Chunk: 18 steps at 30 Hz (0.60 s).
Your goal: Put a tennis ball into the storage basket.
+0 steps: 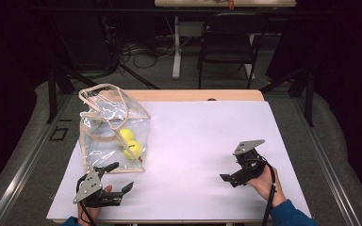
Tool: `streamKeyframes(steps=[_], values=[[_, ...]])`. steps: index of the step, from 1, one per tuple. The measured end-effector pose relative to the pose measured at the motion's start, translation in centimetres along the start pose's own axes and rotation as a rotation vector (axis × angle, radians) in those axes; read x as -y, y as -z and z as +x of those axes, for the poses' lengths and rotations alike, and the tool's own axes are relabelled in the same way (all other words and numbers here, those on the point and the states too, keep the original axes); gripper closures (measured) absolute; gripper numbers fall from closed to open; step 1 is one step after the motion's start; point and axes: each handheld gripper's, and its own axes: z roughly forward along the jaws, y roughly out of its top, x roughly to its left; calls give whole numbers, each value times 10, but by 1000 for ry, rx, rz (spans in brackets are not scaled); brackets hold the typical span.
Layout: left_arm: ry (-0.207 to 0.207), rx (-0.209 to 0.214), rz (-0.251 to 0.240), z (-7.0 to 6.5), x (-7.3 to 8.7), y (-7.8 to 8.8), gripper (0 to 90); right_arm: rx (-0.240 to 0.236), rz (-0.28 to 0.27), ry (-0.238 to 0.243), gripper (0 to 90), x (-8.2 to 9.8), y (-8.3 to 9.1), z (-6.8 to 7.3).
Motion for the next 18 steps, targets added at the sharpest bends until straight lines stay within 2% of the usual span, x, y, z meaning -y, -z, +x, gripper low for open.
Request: streamKeyframes(steps=[6, 12, 18], values=[[1, 0, -2, 0, 0, 0, 159, 15, -36, -17, 0, 19, 0, 1], [-1, 2, 1, 0, 0, 0, 159, 22, -83, -57, 0, 39, 3, 1], [1, 5, 6, -1, 0, -2, 158, 28, -86, -73, 0, 51, 0, 4]])
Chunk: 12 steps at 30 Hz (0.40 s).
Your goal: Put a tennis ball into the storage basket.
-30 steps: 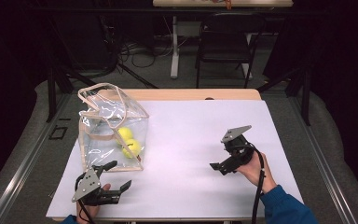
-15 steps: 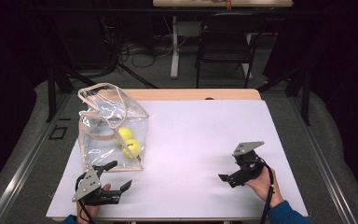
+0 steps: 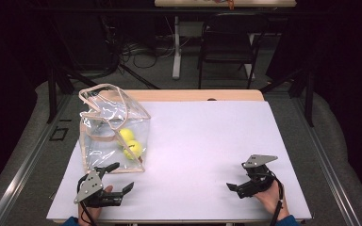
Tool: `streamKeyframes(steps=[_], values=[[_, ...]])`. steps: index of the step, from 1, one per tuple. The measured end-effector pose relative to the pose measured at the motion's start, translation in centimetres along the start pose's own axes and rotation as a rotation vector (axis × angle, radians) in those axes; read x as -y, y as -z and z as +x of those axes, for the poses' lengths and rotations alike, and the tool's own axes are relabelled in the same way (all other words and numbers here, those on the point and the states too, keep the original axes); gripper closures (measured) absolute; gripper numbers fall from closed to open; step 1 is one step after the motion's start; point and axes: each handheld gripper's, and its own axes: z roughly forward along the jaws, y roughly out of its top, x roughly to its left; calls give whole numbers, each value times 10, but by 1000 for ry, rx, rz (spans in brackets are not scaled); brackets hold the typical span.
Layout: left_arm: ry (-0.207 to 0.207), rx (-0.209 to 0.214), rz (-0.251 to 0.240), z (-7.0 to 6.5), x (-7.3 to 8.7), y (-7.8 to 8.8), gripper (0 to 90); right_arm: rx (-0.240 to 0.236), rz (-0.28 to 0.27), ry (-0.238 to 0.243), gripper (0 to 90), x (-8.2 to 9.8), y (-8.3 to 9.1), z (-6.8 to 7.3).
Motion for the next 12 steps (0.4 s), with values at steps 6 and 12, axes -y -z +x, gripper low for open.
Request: streamKeyframes(steps=[6, 12], values=[[-2, -2, 2, 0, 0, 0, 158, 1, 13, -8, 0, 5, -3, 1], [-1, -1, 2, 0, 0, 0, 159, 9, 4, -2, 0, 4, 0, 3]])
